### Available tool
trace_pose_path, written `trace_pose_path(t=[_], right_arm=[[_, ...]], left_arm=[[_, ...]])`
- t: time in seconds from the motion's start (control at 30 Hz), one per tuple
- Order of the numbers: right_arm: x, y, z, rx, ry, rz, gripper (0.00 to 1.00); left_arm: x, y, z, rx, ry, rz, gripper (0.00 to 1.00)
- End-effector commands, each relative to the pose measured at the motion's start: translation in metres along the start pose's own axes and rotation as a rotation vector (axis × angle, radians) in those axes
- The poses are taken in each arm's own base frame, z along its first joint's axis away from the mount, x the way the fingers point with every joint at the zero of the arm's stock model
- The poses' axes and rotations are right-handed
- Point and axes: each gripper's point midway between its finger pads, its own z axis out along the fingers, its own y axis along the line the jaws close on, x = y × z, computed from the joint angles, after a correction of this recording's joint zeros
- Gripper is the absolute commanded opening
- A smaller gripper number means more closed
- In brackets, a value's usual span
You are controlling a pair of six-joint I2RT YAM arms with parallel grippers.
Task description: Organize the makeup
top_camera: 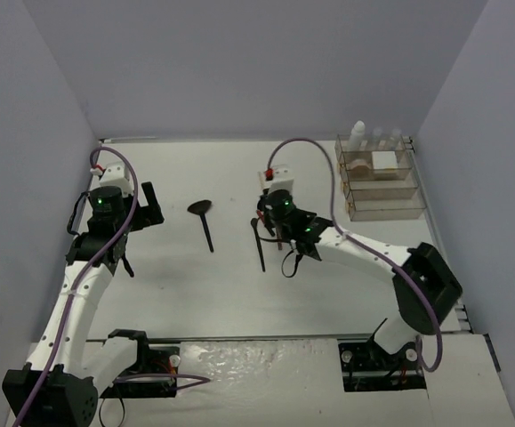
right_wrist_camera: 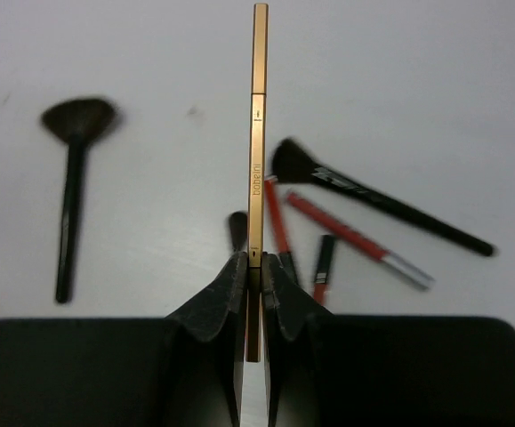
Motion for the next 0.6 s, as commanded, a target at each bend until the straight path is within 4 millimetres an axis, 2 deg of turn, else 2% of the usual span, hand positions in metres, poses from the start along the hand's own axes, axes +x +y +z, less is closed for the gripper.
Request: trace_pose_path(t=[0.0,0.2,0.37,0.43,0.57], right_arm=[[-0.045,-0.113,-0.022,0.317,-0.166,0.244,0.00],[-0.046,-0.215,-0.024,0.523,-0.202,0.538,0.00],[-0.051,-0.277,-0.009,0.623,-0.239,0.759,0.00],[-0.057,-0.289,-0.006,0.659,-0.269,0.807,0.00],[-0.067,-0.309,0.015,0.705,-0.329,0.942,0.00]], left_arm=[[-0.028,-0.004,-0.007,0.014,-0.086,-0.019,0.97],[-0.032,-0.003,-0.007,0.014,-0.100,-0.040,0.97],[-0.028,-0.007,-0.006,0.037,-0.082,-0.037,0.97],[-0.028,-0.009,-0.006,0.046,-0.083,-0.040,0.97],[-0.029,-0.008,-0.006,0.044,-0.081,-0.041,0.97]])
